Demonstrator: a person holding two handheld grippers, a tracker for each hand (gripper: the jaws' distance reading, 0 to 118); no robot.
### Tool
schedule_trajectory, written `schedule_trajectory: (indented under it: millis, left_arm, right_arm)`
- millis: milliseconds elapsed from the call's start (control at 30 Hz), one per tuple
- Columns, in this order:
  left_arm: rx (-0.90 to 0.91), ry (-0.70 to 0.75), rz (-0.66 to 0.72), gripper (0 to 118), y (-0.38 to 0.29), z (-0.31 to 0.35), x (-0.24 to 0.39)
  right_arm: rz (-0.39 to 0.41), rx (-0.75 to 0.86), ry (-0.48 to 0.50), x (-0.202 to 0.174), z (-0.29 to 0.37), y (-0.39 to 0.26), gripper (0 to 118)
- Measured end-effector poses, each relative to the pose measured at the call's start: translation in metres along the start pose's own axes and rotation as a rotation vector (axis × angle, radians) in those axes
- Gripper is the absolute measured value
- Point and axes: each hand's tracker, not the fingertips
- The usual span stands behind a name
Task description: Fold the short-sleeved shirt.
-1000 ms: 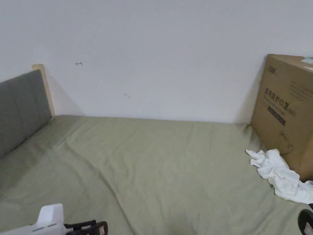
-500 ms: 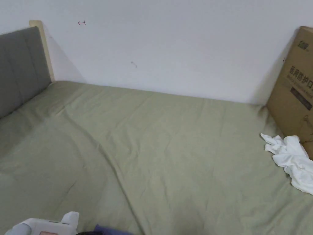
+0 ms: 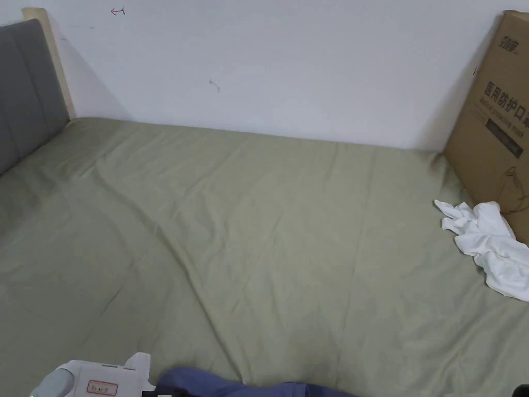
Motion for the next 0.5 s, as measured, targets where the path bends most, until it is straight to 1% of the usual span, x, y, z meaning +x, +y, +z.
schedule_trajectory:
  millis: [33, 67, 100, 167, 233, 300, 367, 433, 467, 500]
  left_arm:
    - [0.014, -0.086, -0.032, 18, -0.002, 0.005, 0.006]
    - [0.029, -0.047, -0.112, 17, 0.000, 0.007, 0.008]
    - [0.040, 0.006, -0.146, 17, 0.002, 0.007, 0.007]
    - [0.069, 0.073, -0.182, 16, 0.001, 0.013, 0.017]
    - [0.099, 0.126, -0.210, 16, 0.001, 0.026, 0.027]
    - [0.120, 0.230, -0.235, 16, 0.004, 0.042, 0.033]
    - [0.160, 0.360, -0.291, 15, 0.000, 0.069, 0.044]
    - [0.184, 0.431, -0.223, 15, 0.005, 0.096, 0.043]
    - [0.232, 0.448, -0.234, 15, 0.006, 0.114, 0.044]
    - [0.226, 0.524, -0.257, 15, 0.006, 0.126, 0.043]
  right_arm:
    - [-0.022, 0.015, 0.007, 0.001, 0.001, 0.000, 22]
    - [-0.016, 0.019, 0.001, 0.001, 0.002, 0.000, 22]
    - [-0.008, 0.019, -0.003, -0.001, 0.003, 0.001, 22]
    - [0.022, 0.025, -0.016, -0.002, 0.008, 0.002, 22]
    - [0.026, 0.027, -0.017, -0.002, 0.011, 0.003, 22]
    - [0.018, 0.036, -0.018, -0.002, 0.015, 0.004, 22]
    - [0.015, 0.052, -0.028, -0.001, 0.019, 0.002, 22]
    - [0.010, 0.057, -0.029, 0.001, 0.021, 0.000, 22]
    - [0.008, 0.058, -0.031, 0.002, 0.022, -0.001, 22]
    - [0.009, 0.061, -0.034, 0.002, 0.023, -0.002, 22]
